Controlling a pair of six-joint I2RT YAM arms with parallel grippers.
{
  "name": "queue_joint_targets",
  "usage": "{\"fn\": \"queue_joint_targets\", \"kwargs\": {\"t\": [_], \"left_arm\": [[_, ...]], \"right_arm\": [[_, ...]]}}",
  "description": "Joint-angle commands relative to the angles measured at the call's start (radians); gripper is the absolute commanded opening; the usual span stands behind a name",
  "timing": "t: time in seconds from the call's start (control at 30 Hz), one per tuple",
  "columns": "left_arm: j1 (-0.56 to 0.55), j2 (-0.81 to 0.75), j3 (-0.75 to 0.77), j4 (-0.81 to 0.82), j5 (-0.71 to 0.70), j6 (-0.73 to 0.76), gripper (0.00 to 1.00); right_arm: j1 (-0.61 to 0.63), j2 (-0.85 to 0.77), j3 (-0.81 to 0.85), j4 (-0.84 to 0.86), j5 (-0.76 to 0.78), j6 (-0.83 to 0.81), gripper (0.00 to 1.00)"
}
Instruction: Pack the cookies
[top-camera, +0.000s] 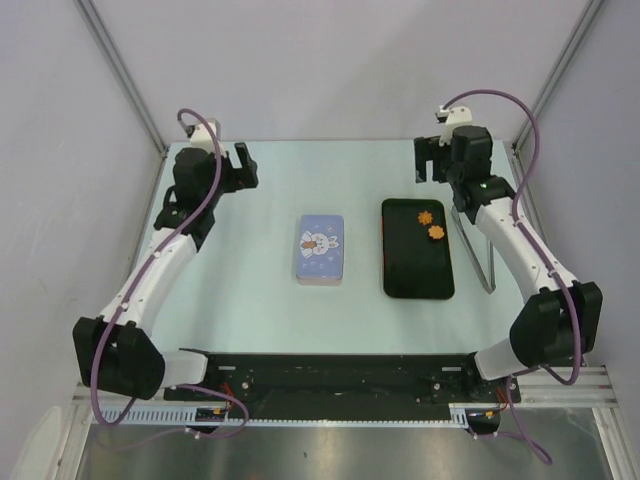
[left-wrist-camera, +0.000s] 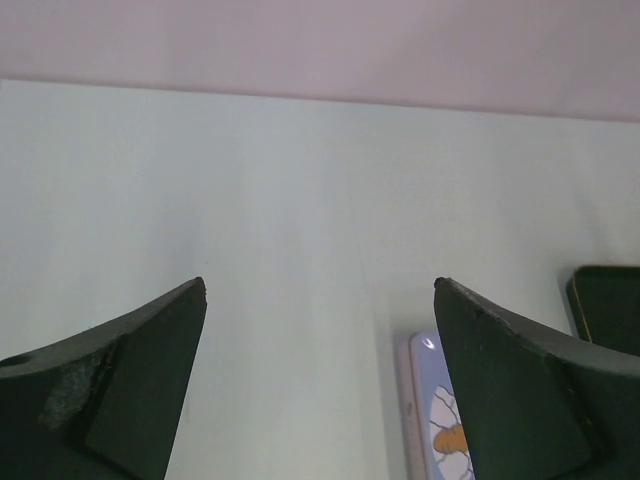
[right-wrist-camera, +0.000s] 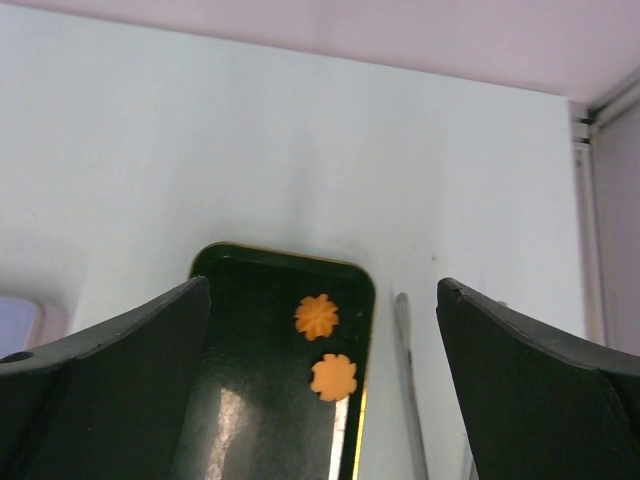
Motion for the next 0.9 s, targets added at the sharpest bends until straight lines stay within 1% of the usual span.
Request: {"fn": "queue_joint_targets", "kwargs": {"t": [0.0,0.23,0.4,0.57,0.87], "left_arm": [[0.042,-0.026,0.088,0.062,-0.031,0.075,1.0],[0.065,-0.042,0.172,0.033,-0.004,0.126,1.0],[0.065,-0.056,0.171,0.045,0.003,0.138,1.0],[0.065,-0.081,0.131,0.083,0.004,0.135,1.0],[0.067,-0.103,0.131,0.085,0.016,0.13,1.0]], "right_arm": [[-0.064,-0.067,0.035,0.069,0.069,0.015,1.0],[-0.093,-0.12,0.035,0.076,0.068,-0.003,1.0],[-0.095,-0.144,0.035,0.078,0.074,-0.007,1.0],[-0.095,-0.167,0.035,0.088,0.084,-0.016,1.0],[-0.093,-0.184,0.035,0.105,0.088,-0.037,1.0]]}}
